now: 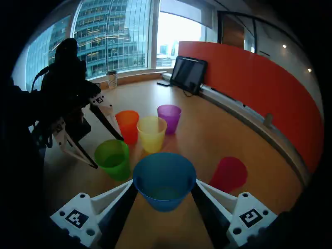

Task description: Pour water

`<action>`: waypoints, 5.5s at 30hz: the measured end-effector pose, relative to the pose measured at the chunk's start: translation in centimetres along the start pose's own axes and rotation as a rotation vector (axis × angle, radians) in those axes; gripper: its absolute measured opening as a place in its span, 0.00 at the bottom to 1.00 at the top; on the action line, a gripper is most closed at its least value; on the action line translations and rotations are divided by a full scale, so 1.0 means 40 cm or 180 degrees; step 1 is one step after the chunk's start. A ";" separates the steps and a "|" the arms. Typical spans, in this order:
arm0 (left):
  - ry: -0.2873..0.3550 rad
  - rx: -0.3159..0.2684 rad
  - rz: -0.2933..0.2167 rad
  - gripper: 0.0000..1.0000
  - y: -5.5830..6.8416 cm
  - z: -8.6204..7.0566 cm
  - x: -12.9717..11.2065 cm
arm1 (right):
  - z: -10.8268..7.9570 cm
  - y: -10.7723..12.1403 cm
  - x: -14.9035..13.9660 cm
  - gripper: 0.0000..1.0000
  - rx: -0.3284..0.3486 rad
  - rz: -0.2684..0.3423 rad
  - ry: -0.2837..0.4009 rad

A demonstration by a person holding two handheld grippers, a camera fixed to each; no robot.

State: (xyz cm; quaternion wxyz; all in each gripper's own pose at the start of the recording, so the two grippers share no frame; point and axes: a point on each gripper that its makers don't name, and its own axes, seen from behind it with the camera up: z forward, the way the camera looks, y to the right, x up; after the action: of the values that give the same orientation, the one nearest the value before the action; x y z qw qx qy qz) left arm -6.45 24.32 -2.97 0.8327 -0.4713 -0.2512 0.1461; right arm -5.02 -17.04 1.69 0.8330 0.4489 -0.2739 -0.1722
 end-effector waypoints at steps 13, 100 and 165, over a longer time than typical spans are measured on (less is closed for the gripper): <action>-0.0062 0.0040 -0.0046 0.99 0.004 -0.023 -0.042 | 0.041 -0.017 -0.062 0.90 0.0020 0.0074 -0.0082; 0.0687 0.2311 -0.0932 0.99 -0.315 -0.392 -0.123 | -0.303 0.146 -0.110 1.00 -0.1873 0.0887 0.0800; 0.1701 0.3109 -0.0941 0.99 -0.362 -0.470 -0.106 | -0.476 0.173 0.026 1.00 -0.3182 0.1010 0.1980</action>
State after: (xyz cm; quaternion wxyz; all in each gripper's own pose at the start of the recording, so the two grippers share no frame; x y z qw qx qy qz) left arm 0.57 1.46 0.18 0.9999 -0.0125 0.0013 0.0031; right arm 7.73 -1.44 -0.65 0.9993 -0.0135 0.0327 -0.0145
